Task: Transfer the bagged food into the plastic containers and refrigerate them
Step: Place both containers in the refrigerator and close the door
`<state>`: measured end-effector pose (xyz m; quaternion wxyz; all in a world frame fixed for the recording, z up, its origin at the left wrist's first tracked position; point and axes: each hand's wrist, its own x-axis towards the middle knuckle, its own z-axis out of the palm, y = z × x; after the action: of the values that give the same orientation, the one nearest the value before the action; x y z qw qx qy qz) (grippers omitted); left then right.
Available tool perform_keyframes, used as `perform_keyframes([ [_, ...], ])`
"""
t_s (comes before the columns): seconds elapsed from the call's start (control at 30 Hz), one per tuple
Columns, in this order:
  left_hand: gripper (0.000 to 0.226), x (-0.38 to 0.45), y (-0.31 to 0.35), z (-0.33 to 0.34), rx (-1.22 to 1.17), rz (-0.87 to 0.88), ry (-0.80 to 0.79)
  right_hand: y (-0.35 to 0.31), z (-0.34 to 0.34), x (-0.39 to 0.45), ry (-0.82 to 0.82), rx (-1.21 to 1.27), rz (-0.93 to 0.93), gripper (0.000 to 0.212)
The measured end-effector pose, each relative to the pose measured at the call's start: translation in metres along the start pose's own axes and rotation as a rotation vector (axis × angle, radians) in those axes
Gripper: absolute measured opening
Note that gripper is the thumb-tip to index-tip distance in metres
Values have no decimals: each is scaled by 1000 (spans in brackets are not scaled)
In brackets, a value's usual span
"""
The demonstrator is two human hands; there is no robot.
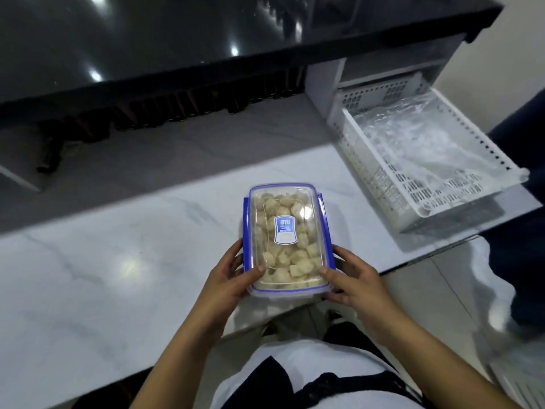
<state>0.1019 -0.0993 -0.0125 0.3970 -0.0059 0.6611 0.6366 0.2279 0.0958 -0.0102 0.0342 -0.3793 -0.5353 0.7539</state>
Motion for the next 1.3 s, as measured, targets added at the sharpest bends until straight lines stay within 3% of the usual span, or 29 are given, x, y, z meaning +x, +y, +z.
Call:
perform_keyframes([
  [0.4,62,-11,0,-1,-8,16,-22,-4,19,-9,9,73,65,33],
  [0.7,67,-26,12,19,20,128,-195,-26,-13,-49,19,229,-152,50],
  [0.87,66,-21,32,66,94,170,-304,-35,-54,-74,126,258,-264,70],
  [1.3,75,-48,8,269,269,152,-612,-10,-238,-173,392,331,-331,57],
])
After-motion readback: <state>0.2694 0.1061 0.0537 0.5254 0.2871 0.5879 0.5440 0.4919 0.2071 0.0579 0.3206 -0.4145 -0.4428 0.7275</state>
